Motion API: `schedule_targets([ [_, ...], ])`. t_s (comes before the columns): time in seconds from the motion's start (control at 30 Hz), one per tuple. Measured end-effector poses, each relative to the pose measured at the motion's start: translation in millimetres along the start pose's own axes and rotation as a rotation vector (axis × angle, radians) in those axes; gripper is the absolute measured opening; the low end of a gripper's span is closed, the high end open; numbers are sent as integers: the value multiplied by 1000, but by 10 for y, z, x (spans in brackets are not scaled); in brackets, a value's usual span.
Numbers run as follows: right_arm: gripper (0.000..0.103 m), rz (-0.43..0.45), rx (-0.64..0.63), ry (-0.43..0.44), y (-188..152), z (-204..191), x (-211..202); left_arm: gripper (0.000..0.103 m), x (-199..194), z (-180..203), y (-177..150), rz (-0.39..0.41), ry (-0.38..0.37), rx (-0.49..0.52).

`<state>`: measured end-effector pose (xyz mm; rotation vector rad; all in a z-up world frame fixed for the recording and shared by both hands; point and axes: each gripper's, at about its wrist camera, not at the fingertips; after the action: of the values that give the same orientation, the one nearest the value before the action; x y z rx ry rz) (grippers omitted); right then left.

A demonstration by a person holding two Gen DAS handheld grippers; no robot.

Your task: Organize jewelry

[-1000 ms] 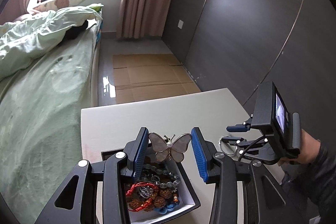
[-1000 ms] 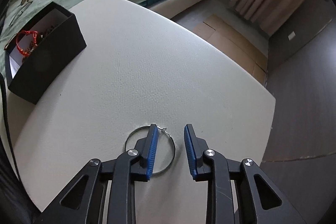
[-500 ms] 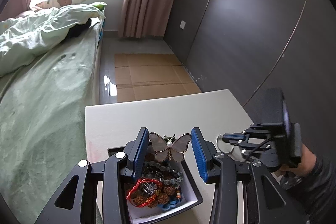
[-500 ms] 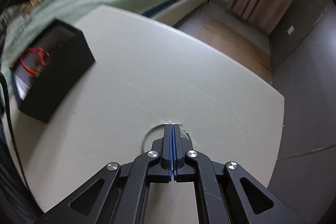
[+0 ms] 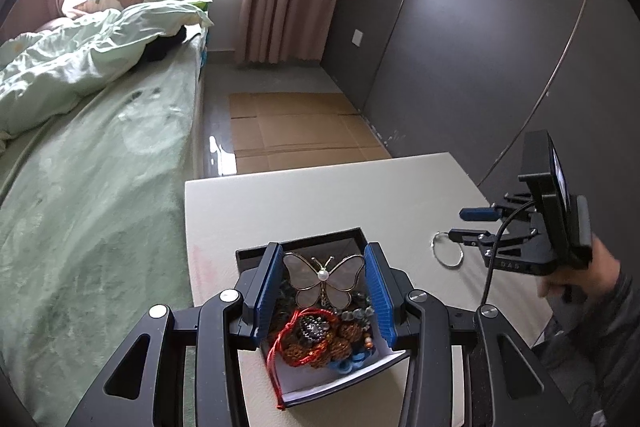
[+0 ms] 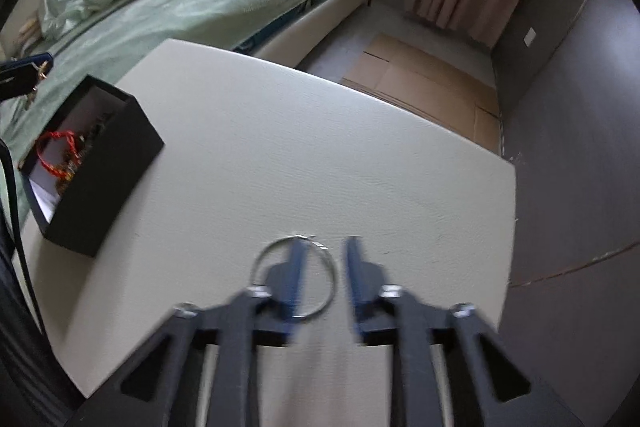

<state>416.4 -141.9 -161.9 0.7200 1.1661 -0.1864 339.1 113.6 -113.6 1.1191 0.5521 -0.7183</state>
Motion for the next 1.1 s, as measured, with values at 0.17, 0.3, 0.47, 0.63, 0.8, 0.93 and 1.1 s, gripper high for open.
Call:
schedule_targets([
  [0.17, 34, -38, -128, 11, 42, -17, 75, 43, 15, -14, 28, -1, -2, -11],
  [0.3, 34, -95, -271, 3, 129, -96, 151, 43, 33, -8, 50, -3, -9, -13],
  [0.47, 34, -181, -434, 0, 272, -204, 265, 44, 75, -64, 97, -12, -8, -39],
  [0.63, 33, -242, -580, 46, 421, -307, 362, 43, 165, -150, 113, -42, 3, -68],
  [0.8, 29, -293, -679, 115, 535, -321, 420, 43, 151, -170, 118, -42, 1, -68],
  [0.93, 11, -337, -682, 206, 599, -251, 464, 44, 124, -187, 134, -35, -4, -74],
  [1.1, 6, -367, -684, 206, 633, -293, 481, 43, 111, -216, 136, -38, -9, -79],
])
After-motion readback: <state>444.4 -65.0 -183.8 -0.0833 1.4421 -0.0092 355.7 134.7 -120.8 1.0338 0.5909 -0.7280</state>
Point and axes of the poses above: each gripper's, at about its wrist camera, not at the fingertips, and x roughly the way its jaws point, z to its right, y to its top, and after that the axes turned 11 degrees about -x, right-handed
